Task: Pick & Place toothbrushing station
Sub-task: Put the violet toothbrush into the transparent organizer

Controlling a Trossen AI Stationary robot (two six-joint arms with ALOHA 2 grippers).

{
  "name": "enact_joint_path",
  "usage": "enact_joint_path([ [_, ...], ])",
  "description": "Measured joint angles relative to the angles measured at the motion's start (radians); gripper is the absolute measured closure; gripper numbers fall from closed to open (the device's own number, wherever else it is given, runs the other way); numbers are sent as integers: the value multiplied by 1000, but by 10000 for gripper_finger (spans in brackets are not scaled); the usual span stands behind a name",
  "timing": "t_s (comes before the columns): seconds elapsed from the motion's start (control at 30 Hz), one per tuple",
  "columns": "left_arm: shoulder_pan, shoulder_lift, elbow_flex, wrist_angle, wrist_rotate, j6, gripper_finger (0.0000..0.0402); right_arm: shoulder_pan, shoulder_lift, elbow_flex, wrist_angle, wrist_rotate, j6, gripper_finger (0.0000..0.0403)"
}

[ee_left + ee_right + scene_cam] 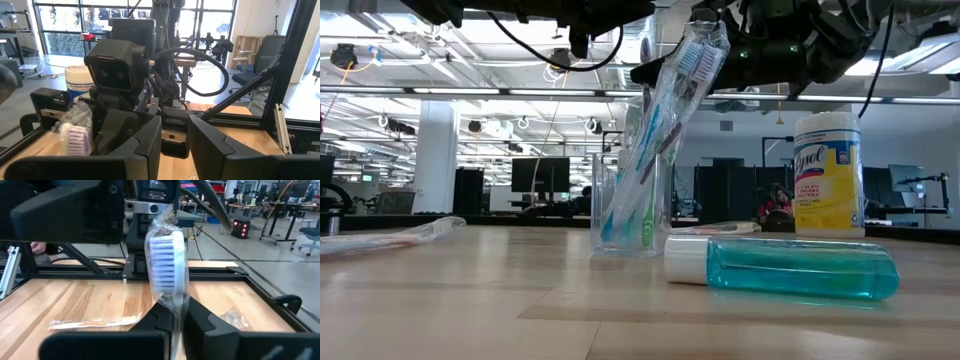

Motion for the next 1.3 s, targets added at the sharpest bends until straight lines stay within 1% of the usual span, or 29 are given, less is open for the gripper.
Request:
enact_joint_path([
  [0.1,0,0,0,0,0,0,312,0,0,0,-10,0,-5,392],
  [0.3,0,0,0,0,0,0,312,-1,0,0,-34,0,-19,347],
  [0.4,0,0,0,0,0,0,312,-1,0,0,-43,0,-19,338],
  [1.03,0,0,0,0,0,0,312,16,0,0,-55,0,-18,334],
  [1.23,0,0,0,0,0,0,312,19,0,0,-88,2,-18,346],
  [1.3,0,0,0,0,0,0,312,19,21,2,-69,3,-18,351],
])
